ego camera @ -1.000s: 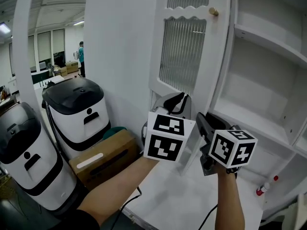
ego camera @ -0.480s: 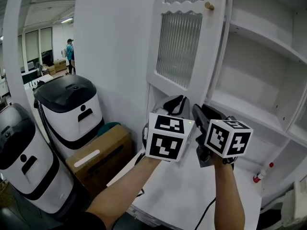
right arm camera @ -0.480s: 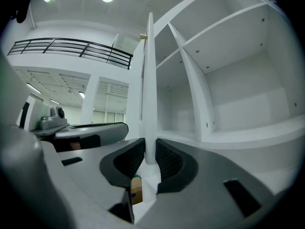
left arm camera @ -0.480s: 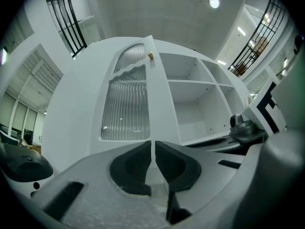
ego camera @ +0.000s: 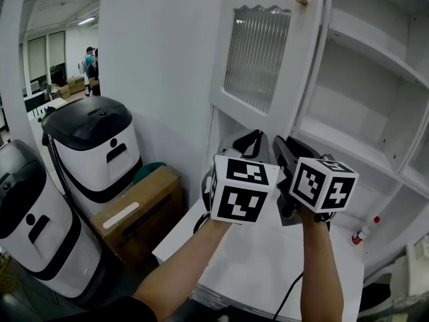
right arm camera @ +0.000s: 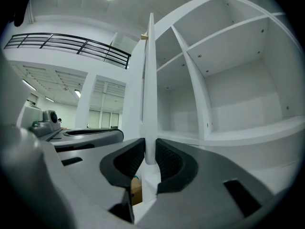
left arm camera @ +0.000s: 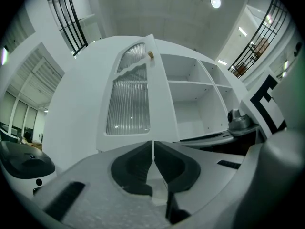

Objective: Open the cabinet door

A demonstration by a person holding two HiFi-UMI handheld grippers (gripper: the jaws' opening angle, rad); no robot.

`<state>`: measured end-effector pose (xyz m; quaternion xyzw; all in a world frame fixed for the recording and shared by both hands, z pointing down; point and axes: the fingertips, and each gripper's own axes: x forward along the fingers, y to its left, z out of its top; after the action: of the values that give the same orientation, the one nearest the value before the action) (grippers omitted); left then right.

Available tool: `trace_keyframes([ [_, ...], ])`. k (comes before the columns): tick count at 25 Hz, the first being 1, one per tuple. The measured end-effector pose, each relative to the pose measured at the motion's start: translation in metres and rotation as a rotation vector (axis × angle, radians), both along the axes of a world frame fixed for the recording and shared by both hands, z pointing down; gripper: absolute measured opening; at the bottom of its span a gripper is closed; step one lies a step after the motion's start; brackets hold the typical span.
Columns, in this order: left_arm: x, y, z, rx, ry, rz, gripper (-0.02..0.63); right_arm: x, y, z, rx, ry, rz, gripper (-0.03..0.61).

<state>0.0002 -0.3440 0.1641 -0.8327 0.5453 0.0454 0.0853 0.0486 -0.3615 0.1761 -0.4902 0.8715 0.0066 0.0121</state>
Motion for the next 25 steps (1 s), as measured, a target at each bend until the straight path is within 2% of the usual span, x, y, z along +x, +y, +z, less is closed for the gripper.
trace_keyframes([
  [7,-0.007,0.013,-0.001,-0.010,0.012,0.024,0.021,-0.012,0.013,0.000,0.003,0.003,0.010,0.074],
  [16,-0.037,0.035,0.002,-0.018,0.047,0.040,0.018,-0.038,0.034,0.001,0.016,0.013,0.026,0.069],
  [25,-0.055,0.047,0.006,-0.014,0.042,0.009,0.015,-0.058,0.047,0.001,0.026,0.022,0.007,0.069],
])
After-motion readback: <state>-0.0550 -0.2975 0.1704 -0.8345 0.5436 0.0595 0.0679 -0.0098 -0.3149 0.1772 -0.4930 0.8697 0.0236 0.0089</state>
